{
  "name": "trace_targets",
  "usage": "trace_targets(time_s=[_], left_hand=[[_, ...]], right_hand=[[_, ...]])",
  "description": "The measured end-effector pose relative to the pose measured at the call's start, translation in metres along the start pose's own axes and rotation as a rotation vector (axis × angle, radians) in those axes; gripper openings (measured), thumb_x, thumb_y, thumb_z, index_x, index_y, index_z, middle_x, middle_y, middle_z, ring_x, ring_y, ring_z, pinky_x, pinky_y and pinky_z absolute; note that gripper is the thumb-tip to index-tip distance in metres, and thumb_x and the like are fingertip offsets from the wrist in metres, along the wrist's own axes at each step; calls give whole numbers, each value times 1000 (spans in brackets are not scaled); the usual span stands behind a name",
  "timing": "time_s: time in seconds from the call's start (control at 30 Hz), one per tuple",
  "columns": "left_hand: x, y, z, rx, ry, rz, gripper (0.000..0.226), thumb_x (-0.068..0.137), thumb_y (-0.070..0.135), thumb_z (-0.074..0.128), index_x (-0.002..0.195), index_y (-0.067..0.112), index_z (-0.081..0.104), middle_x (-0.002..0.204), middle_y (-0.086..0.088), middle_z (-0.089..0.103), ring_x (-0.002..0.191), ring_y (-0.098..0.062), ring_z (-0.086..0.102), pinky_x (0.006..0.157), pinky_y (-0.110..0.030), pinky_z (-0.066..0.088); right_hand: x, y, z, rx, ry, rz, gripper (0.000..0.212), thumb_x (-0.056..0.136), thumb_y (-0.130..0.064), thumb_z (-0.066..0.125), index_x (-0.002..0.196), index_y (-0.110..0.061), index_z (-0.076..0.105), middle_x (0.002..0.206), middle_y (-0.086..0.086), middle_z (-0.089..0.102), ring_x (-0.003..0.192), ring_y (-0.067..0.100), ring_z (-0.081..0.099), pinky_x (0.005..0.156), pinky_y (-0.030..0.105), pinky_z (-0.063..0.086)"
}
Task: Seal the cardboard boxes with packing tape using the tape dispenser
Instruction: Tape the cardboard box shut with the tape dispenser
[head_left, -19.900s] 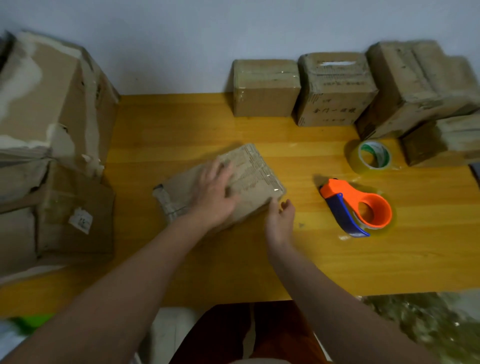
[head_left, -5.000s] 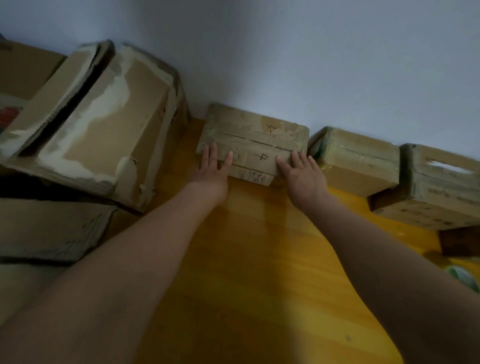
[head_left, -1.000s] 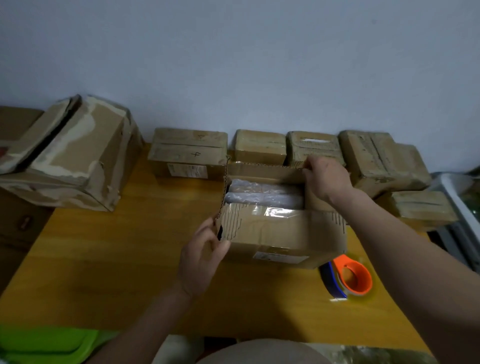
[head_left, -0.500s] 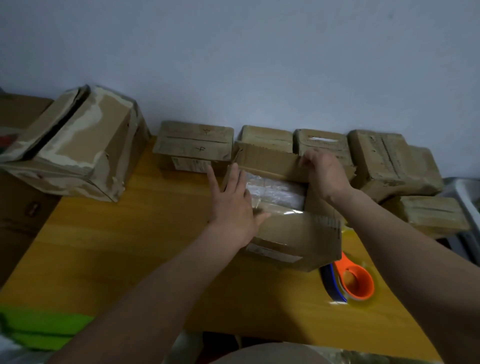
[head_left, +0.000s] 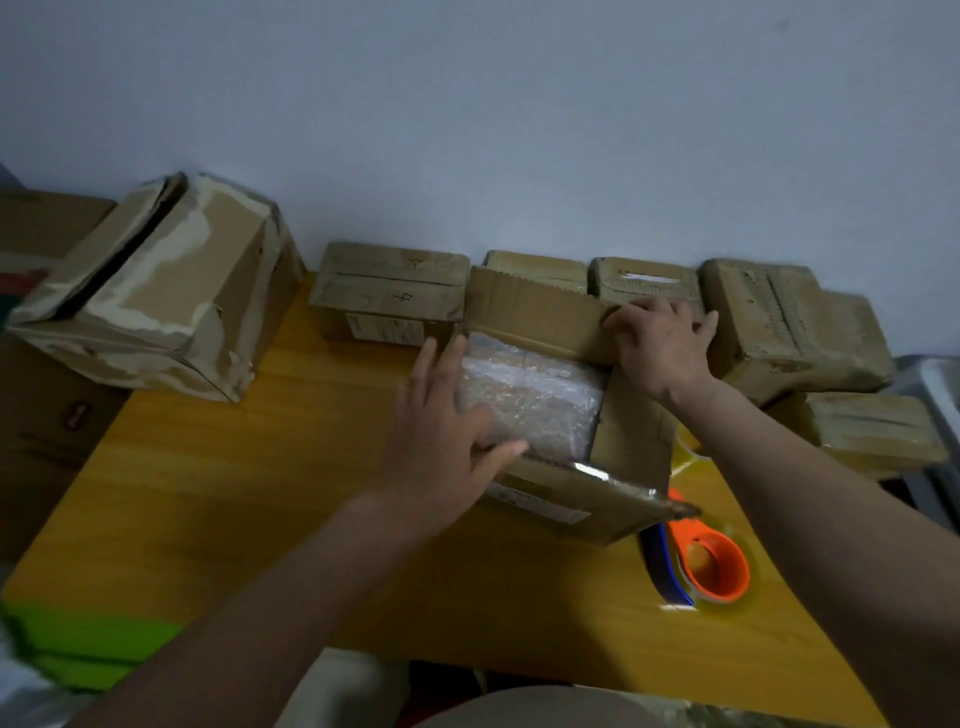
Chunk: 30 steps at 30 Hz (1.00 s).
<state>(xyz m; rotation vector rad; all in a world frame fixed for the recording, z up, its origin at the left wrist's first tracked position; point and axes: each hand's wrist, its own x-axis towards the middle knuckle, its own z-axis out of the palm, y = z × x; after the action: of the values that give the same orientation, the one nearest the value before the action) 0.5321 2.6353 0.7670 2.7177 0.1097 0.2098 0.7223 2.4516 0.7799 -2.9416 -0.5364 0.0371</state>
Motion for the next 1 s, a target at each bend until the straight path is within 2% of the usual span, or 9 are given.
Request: trace_targets(time_s=[0.17,0.3,0.37,0.5,0.6,0.67,0.73,0.87,1.0], left_hand=[[-33,-25,9,-180,-275,68,52,67,71,64,80,23,48,161,8,-5,148,-18,1,116,-40,17],[-22,-28,14,-79,-372,80,51,71,43,79,96,27,37,137,3,48,137,-12,34,119,-39,5],[-11,-28,12,-77,-399,36,44,77,17,73,99,28,37,115,7,56,114,-10,48,113,-33,21],[17,-23,-2,-166,-293,-129,37,85,19,71,103,30,40,108,4,55,94,-13,54,73,-26,48],[41,-21,-1,71,-2,-175,83,71,43,81,135,24,32,136,-4,40,120,-21,43,98,-35,42],[55,-26,5,101,45,-211,110,64,50,83,147,31,13,151,-7,19,137,-27,26,110,-45,32],[65,-35,12,-8,-15,-261,115,64,47,84,148,40,6,156,-4,5,142,-30,15,111,-51,30],[73,-49,28,-154,-263,-292,105,76,39,78,151,44,4,158,-1,8,140,-32,22,108,-53,35],[71,-44,33,-83,-274,-343,96,78,49,73,150,41,10,144,-6,25,125,-29,36,98,-46,41]], right_hand=[[-1,-1,3,12,-3,-2,28,97,-24,43,117,-29,63,140,6,44,135,36,27,112,64,1],[-7,0,4,40,36,-29,27,97,-21,44,115,-25,64,137,3,46,133,34,30,112,63,2],[-15,1,7,31,76,-44,24,95,-18,46,110,-21,65,130,2,52,129,32,36,113,63,2],[-36,2,11,127,126,-83,5,89,-15,49,90,-16,54,94,5,61,105,28,53,116,53,8],[-49,-1,14,290,-12,-101,6,94,-19,45,91,-19,40,83,1,53,86,25,53,96,39,33],[-53,-3,11,336,-155,-58,14,100,-27,41,88,-20,39,84,-1,50,82,21,48,69,30,27],[-53,-1,4,451,-258,-16,25,100,-39,41,79,-27,44,81,-8,50,82,17,47,62,28,26],[-52,9,5,386,-377,3,37,85,-52,63,106,-23,56,111,2,60,104,22,55,87,36,46],[-64,18,27,137,-288,138,71,84,-49,64,145,-26,33,151,11,25,137,35,24,111,45,27]])
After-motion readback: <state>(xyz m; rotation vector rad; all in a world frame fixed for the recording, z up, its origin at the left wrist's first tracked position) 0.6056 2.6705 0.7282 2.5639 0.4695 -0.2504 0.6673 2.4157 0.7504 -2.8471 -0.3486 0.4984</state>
